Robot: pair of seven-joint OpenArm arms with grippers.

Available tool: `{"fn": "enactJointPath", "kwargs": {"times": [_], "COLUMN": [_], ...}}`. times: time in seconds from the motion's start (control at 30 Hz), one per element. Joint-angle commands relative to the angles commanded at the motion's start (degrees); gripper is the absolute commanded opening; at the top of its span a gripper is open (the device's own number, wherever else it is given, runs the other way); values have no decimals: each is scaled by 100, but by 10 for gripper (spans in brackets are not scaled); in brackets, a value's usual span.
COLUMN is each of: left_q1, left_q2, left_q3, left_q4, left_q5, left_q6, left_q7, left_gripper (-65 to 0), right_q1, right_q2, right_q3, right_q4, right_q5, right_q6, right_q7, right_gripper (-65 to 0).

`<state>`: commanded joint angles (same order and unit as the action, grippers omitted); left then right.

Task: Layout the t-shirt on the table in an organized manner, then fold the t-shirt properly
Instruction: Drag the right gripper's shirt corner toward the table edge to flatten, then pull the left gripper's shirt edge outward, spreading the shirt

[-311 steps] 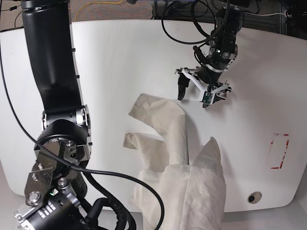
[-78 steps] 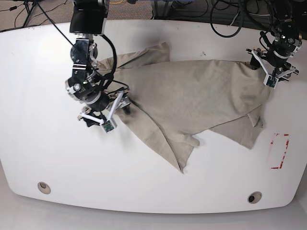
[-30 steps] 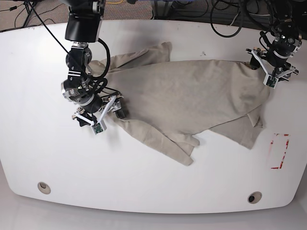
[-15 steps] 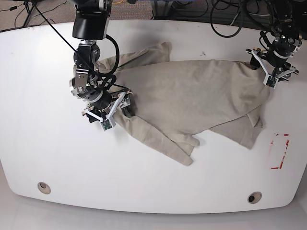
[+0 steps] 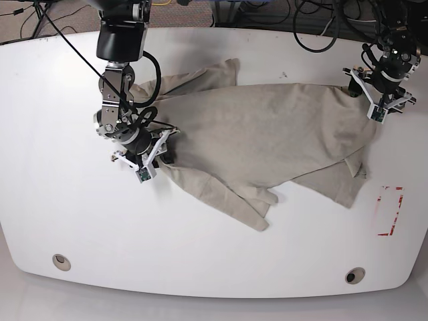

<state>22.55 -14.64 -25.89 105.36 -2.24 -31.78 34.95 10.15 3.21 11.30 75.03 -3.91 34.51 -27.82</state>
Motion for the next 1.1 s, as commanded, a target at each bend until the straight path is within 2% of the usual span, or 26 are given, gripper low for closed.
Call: {"fn": "enactJointPath", "kwargs": {"times": [0.1,0.17,0.47,0.67,0.9,0.97,1.1], "left_q1": [0,0,0,-229,-290,-343,-448], "left_q2": [0,0,0,18,18,26,158], "left_q3": [0,0,9,-18,-26,-26,-44], "left_q4": [0,0,26,167,185,229,237], "left_q5": [0,0,-18,-26,-44,-44,-88], "left_q6": [0,0,-9,-316,-527,-633,-822], "left_q7": [0,0,0,9,9,9,18], "left_gripper": [-257,-257,-257,-254,-253,-231,-113], "right_q1": [-9,-35,-123,-123,-114,-114,-123], "right_q2": [0,0,-35,-44,-44,-44,-44], "right_q3": [0,-9,-18,-26,-26,-26,-26], "right_q4": [114,237,1152,1776,1960,1960,1952], "right_q5": [0,0,0,9,18,18,18], "right_q6": [0,0,0,0,18,18,35], "right_q7": [0,-26,-545,-1011,-1143,-1143,-1143], "right_gripper": [-633,-650,-650,-650,-650,-650,-650]}}
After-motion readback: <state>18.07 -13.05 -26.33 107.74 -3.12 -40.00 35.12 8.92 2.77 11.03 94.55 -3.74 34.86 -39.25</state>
